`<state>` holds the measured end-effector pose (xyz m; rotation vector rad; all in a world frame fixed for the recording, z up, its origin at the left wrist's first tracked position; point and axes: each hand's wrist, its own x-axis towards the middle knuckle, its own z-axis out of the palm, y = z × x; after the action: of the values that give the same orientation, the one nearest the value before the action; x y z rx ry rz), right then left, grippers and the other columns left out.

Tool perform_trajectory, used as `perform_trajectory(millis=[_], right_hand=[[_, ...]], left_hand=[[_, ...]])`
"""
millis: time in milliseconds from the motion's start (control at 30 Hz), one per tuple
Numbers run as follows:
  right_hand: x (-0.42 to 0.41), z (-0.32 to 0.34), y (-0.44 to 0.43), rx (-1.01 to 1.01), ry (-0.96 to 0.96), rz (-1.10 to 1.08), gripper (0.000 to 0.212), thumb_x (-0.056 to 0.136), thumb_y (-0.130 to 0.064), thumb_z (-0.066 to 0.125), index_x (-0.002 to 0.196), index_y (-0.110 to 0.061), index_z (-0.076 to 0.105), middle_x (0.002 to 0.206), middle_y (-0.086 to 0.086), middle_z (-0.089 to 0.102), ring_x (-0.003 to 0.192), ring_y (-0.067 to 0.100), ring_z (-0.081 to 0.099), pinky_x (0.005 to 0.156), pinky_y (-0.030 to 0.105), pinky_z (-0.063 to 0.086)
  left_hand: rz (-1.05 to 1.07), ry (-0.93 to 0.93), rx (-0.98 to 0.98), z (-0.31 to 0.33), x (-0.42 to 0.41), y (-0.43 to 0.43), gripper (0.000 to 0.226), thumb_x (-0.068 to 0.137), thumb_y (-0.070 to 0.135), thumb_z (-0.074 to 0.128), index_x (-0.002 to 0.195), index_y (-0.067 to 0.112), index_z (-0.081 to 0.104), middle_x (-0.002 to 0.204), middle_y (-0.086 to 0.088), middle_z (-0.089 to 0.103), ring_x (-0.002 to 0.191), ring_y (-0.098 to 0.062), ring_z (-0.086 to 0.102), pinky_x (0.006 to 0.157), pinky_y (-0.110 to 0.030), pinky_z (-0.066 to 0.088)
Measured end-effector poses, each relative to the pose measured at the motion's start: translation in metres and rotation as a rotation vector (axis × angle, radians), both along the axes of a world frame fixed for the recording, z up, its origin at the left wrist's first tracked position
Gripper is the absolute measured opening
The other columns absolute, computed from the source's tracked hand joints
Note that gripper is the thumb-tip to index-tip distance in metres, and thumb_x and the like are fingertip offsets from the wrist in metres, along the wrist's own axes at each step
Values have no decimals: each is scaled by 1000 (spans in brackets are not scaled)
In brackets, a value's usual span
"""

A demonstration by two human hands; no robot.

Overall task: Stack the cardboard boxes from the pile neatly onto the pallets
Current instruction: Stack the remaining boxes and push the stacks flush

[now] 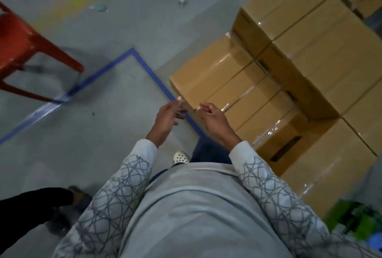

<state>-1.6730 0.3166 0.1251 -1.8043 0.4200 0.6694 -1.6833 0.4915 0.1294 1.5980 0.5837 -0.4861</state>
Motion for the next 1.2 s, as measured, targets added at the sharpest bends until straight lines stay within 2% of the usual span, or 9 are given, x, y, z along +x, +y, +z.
perform_trajectory(millis=[167,300,467,600,733,900,1000,1100,1200], right_hand=[[84,0,74,42,-38,34,34,100,-44,63,130,-29,64,121,-10,67,114,14,65,96,36,54],[153,-4,138,71,-12,67,24,102,-36,61,123,-26,67,113,-7,72,101,14,70,80,29,55],[275,-4,221,127,52,95,16,102,-31,62,113,-22,68,115,6,75,90,18,70,70,28,51],[384,18,286,155,16,89,27,101,-35,63,121,-19,68,112,1,76,95,21,74,78,32,53],[464,38,341,203,24,110,21,101,-34,63,116,-22,70,109,1,77,92,20,74,78,33,53],[570,33,400,216,14,46,25,101,-30,62,120,-17,70,108,4,78,89,20,73,79,34,53],[641,32,432,233,34,-115,25,101,-25,62,122,-13,70,109,8,76,85,19,71,75,31,51],[710,57,451,263,29,-322,23,100,-25,63,119,-14,70,105,7,76,82,19,70,73,30,52],[743,72,452,239,-51,-354,23,100,-33,64,117,-19,71,104,1,79,87,19,73,81,35,55]], left_hand=[[164,-10,-33,-1,57,74,40,107,47,46,119,19,72,108,-6,77,91,-22,69,77,-34,51],[291,-8,-75,-5,119,136,30,104,32,57,113,8,72,99,-7,76,72,-9,70,59,-20,53],[342,7,-57,-8,221,223,19,95,30,69,111,20,72,104,-6,78,91,-23,69,73,-32,51],[364,-65,-37,18,305,285,36,75,43,69,108,27,71,109,-5,77,90,-19,70,77,-34,51],[451,-81,-61,27,378,340,37,75,42,69,108,27,72,106,-6,78,87,-19,71,75,-35,51],[389,-78,-122,8,515,406,31,82,27,75,112,20,73,102,-6,79,86,-22,69,79,-41,49],[268,-126,-95,12,617,440,21,93,18,71,114,20,73,104,-6,78,83,-18,68,73,-34,49],[80,-133,-89,37,719,459,19,93,20,70,111,22,73,103,-4,79,81,-16,69,70,-31,48],[-62,-143,-80,48,784,461,27,80,32,73,106,25,74,99,-2,79,80,-15,69,68,-30,47]])
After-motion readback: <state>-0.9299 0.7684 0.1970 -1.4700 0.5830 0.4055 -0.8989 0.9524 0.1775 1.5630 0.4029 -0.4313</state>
